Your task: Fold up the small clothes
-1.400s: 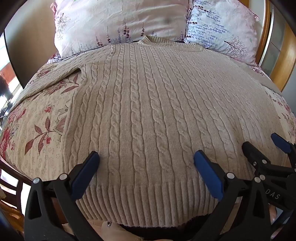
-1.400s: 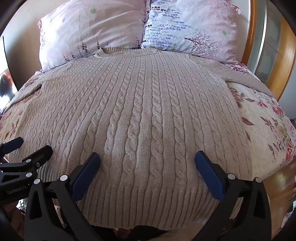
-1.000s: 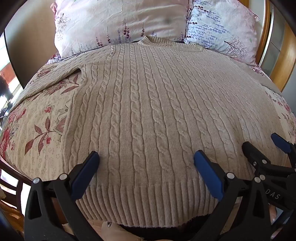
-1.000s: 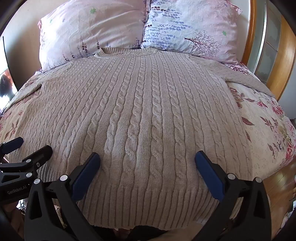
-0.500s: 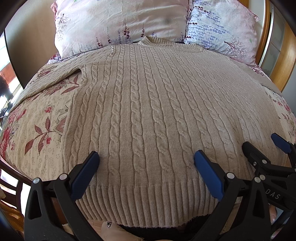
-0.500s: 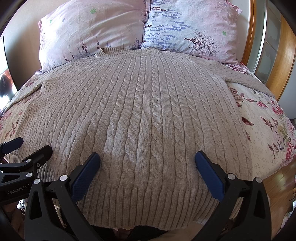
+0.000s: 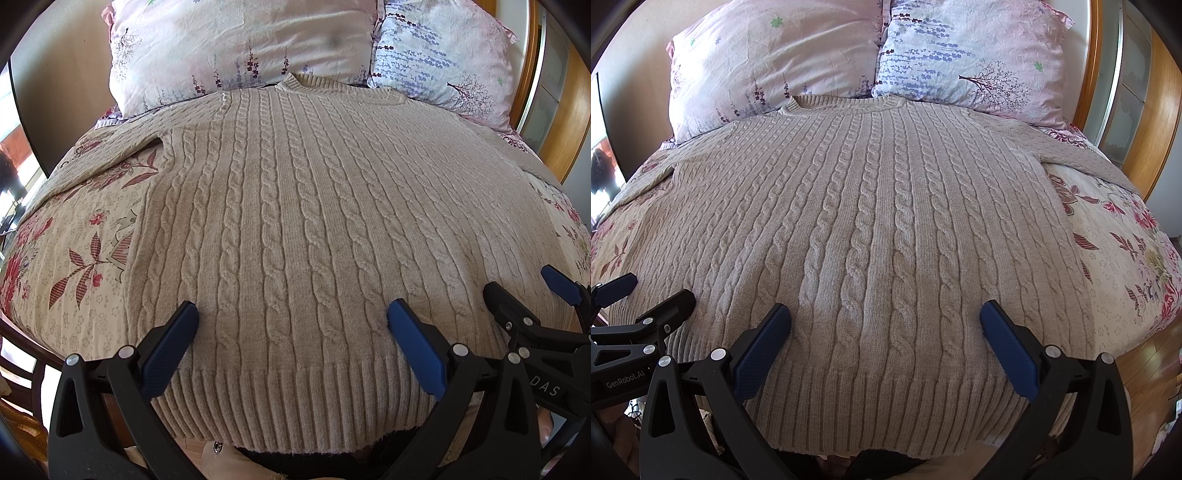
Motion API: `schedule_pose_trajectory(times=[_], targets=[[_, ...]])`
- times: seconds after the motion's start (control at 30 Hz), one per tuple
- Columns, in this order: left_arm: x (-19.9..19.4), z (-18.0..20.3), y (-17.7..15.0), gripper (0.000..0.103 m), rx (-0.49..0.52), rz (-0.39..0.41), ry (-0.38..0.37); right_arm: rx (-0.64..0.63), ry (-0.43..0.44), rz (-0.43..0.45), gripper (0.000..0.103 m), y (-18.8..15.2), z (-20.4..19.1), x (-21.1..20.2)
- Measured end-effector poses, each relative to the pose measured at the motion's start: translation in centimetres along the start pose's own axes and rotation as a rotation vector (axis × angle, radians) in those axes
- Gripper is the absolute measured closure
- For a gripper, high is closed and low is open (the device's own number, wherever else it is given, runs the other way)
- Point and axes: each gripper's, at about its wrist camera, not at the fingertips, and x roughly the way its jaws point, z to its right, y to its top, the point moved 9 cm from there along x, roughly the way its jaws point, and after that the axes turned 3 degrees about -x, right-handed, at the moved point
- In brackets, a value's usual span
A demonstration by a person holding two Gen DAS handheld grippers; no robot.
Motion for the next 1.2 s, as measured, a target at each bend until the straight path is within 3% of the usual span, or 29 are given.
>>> schedule_pose_trajectory(times=[1.2], targets=[[-0.02,0.0,0.0,0.002,0.0,0.002,0.0,-0.007,0.005,-0.018,0.001,0.0,-0.08,0.0]])
